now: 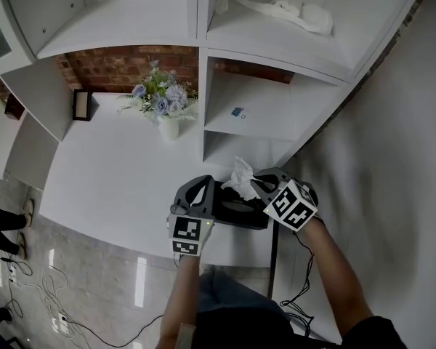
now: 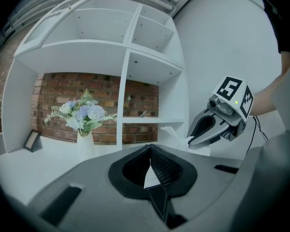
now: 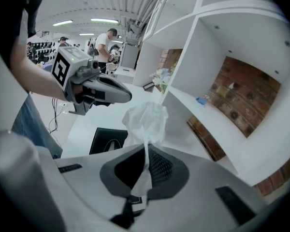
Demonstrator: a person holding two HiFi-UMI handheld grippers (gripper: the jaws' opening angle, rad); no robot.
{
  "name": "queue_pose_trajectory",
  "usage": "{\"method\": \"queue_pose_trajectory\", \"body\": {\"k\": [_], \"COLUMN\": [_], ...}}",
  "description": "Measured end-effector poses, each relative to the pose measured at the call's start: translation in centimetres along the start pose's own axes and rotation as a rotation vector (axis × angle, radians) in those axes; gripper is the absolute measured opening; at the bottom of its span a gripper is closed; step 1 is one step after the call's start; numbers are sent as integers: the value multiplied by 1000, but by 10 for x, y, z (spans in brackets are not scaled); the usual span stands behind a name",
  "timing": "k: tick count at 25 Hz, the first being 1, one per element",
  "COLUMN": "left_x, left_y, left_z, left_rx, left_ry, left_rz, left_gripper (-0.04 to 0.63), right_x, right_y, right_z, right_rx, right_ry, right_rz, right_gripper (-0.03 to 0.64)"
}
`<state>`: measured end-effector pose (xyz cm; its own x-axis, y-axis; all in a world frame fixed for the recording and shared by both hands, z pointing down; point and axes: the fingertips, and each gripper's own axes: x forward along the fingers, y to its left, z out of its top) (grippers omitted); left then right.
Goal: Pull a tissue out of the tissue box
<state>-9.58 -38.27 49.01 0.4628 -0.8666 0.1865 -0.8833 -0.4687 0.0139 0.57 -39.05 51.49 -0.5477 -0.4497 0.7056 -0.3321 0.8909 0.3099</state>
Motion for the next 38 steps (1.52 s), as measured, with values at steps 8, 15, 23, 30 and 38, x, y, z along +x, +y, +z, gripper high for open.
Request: {"method": "queue_pose_trajectory", "body": {"k": [8, 15, 23, 30, 38], "left_x": [-6, -15, -21, -25, -24], "left_y": [11, 22, 25, 25, 14], "left_z": [8, 22, 56, 84, 97], "left_rx": [6, 20, 56, 94, 117], "left_ry": [-13, -32, -87, -124, -147], "left_rz": [24, 51, 64, 70, 54], "left_gripper": [9, 9, 9, 9, 9], "right_x": [-29, -75, -115, -137, -156], "right_y": [-11, -34, -53, -60, -61], "right_z": [23, 50, 58, 56, 31], "right_rx": [191, 329, 527, 614, 678], "right_ry": [-211, -499, -790, -887, -882], "right_rz": [-116, -258, -398, -503, -632], "right_gripper": [2, 2, 2, 2, 2]}}
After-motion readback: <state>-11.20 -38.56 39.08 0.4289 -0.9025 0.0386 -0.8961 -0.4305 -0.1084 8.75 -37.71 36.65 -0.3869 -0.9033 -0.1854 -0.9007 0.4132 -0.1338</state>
